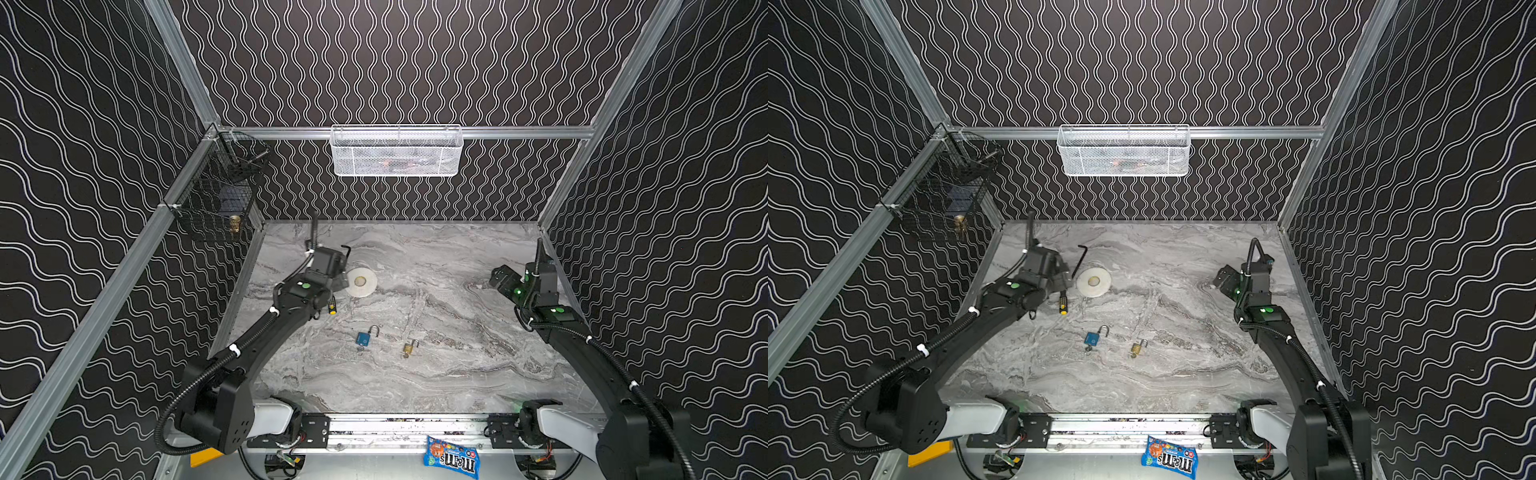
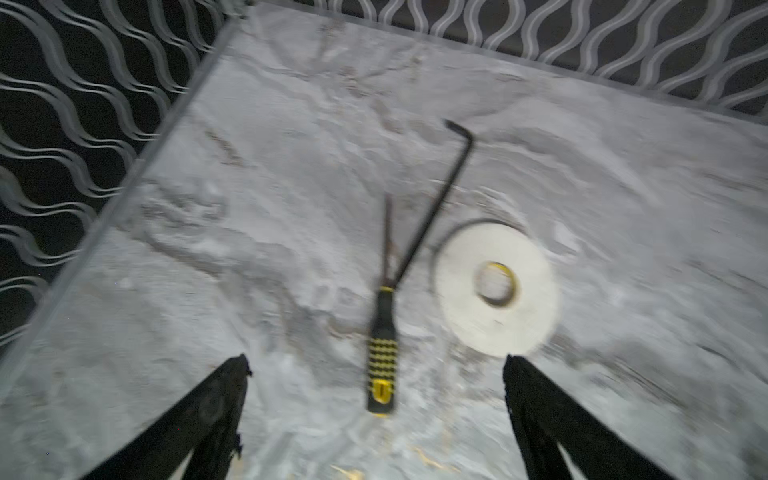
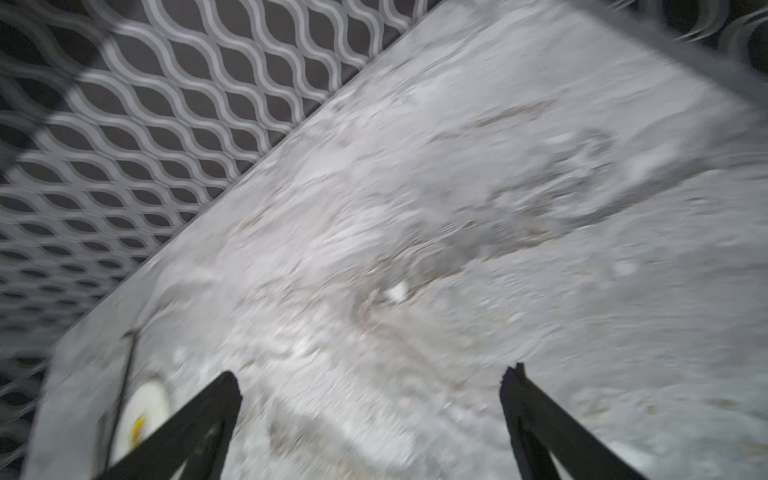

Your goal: Unlock with the key

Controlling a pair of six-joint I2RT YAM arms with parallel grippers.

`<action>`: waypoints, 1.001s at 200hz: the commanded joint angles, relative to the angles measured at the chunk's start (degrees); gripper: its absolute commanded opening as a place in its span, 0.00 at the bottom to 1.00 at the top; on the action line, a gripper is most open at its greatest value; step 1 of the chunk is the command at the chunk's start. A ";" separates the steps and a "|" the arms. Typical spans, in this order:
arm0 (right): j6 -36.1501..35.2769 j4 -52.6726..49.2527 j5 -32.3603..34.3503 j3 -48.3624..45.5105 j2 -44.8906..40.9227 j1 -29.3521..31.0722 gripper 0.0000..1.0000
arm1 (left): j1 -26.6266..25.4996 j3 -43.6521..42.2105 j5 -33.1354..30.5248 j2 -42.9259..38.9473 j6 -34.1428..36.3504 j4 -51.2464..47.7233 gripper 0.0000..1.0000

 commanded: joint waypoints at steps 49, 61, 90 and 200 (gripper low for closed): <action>-13.25 34.28 15.83 -15.51 6.33 -6.03 0.99 | 10.62 -23.12 -11.63 0.85 20.30 40.00 0.99; -15.69 42.14 12.74 -18.30 9.03 -6.17 0.99 | 10.62 -25.50 -8.95 2.92 21.42 45.85 0.99; -22.17 50.59 7.03 -19.97 13.51 -6.63 0.99 | 10.62 -34.58 -1.50 6.58 24.45 69.10 0.99; -30.53 69.81 0.59 -24.62 21.96 -6.01 0.99 | 10.97 -35.85 12.85 18.37 29.79 82.22 0.99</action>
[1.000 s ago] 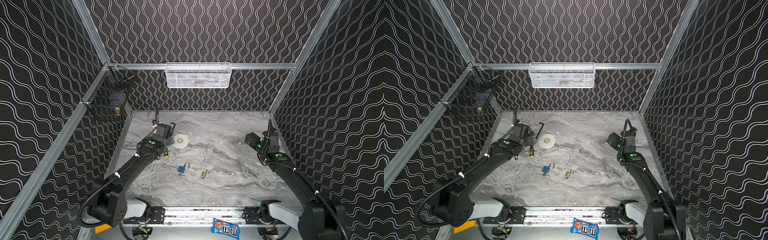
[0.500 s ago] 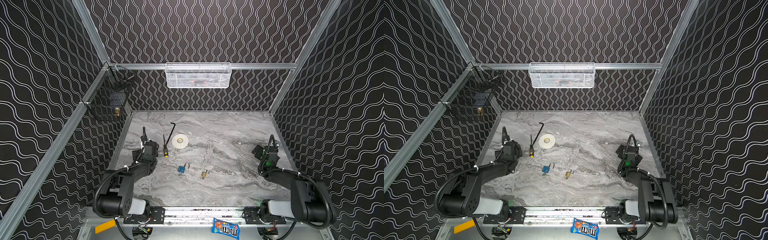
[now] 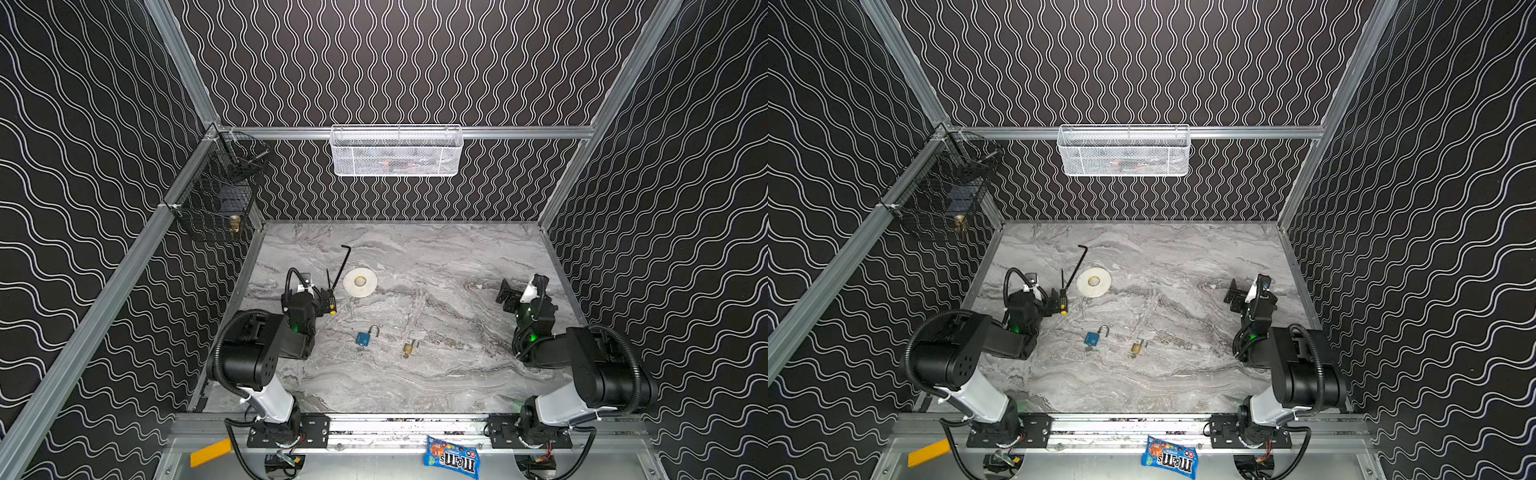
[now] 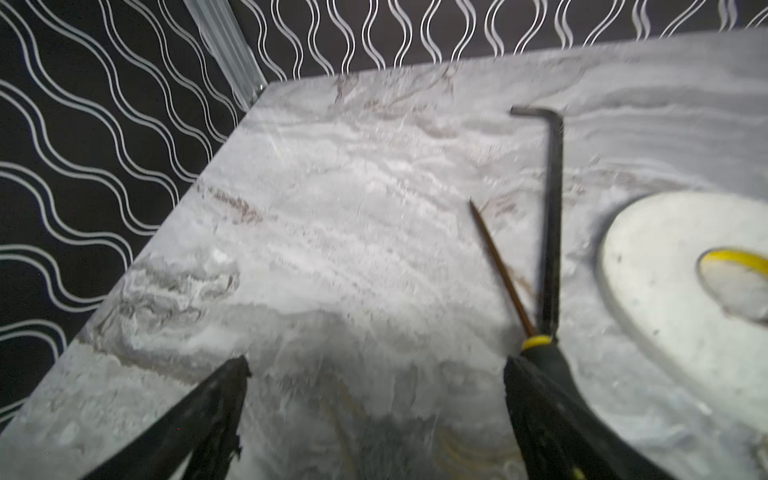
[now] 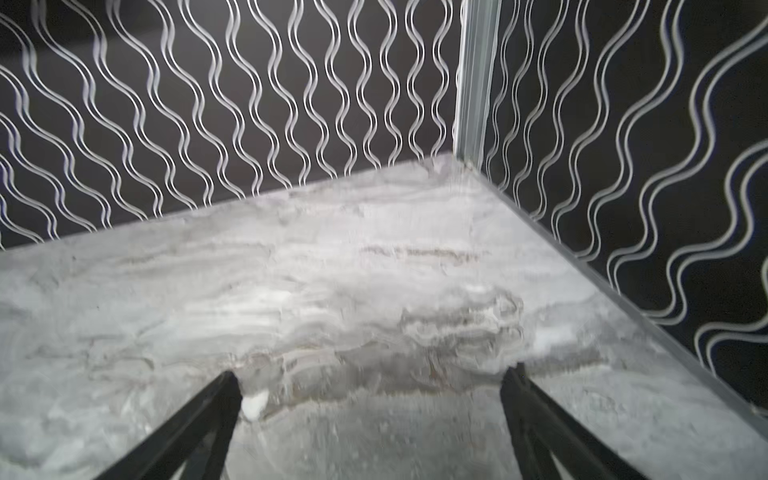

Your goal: Unlock with the key

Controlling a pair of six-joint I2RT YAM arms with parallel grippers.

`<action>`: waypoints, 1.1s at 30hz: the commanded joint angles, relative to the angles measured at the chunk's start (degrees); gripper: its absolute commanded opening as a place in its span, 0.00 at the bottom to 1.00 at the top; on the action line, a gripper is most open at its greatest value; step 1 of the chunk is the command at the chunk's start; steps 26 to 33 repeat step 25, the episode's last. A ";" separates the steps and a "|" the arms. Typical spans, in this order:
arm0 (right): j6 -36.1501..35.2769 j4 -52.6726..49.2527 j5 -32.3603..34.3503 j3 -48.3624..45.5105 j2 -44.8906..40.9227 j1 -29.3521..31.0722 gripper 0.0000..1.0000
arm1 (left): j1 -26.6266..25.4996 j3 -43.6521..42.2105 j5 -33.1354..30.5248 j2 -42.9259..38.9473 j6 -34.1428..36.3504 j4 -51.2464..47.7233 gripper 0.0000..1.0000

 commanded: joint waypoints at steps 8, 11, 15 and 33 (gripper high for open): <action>-2.97 4.28 -0.77 -0.25 1.02 0.95 0.99 | 0.20 -0.17 0.35 -0.03 1.35 3.05 0.99; -2.85 1.66 -0.43 0.24 0.21 1.03 0.99 | 0.15 -0.11 0.35 -0.10 1.41 2.98 0.99; -2.80 3.07 -0.82 0.13 0.73 0.94 0.99 | 0.15 -0.17 0.35 0.21 1.72 3.57 0.99; -2.87 3.04 -1.09 0.09 0.65 0.68 0.99 | 0.16 -0.20 0.49 0.12 1.58 3.44 0.99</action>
